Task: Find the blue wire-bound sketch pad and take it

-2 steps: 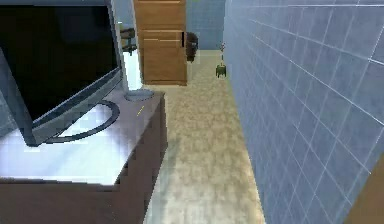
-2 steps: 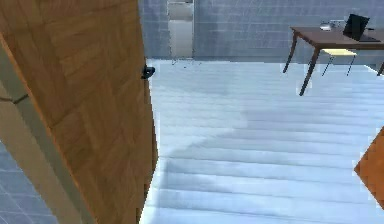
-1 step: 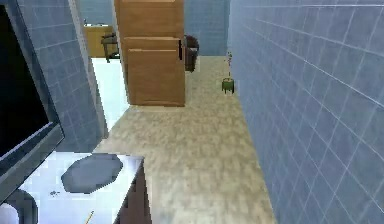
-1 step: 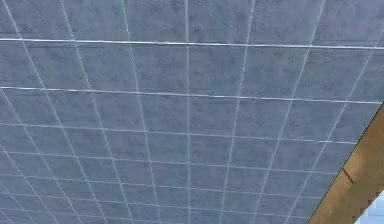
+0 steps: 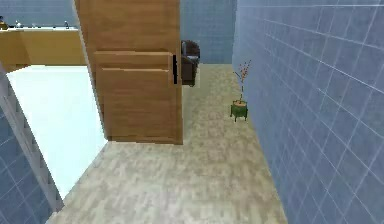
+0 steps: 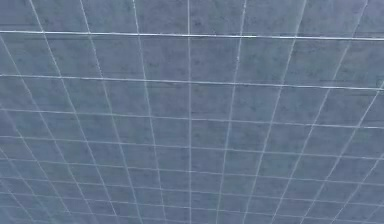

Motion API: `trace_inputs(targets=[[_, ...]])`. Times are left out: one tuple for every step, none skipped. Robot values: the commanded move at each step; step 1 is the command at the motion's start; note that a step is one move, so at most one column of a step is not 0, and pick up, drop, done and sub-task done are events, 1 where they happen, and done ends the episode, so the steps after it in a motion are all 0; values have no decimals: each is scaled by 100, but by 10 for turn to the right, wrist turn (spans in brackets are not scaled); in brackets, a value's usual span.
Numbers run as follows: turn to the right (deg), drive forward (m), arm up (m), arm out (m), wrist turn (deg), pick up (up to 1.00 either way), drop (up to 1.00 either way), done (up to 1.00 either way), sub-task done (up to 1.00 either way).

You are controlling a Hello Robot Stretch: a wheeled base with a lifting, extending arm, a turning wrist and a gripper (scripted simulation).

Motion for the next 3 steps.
trace_inputs(targets=[[270, 0, 0, 0, 0, 0, 0, 0, 0], [0, 5, 0, 0, 0, 0, 0, 0, 0], [-450, 0, 0, 0, 0, 0, 0, 0, 0]])
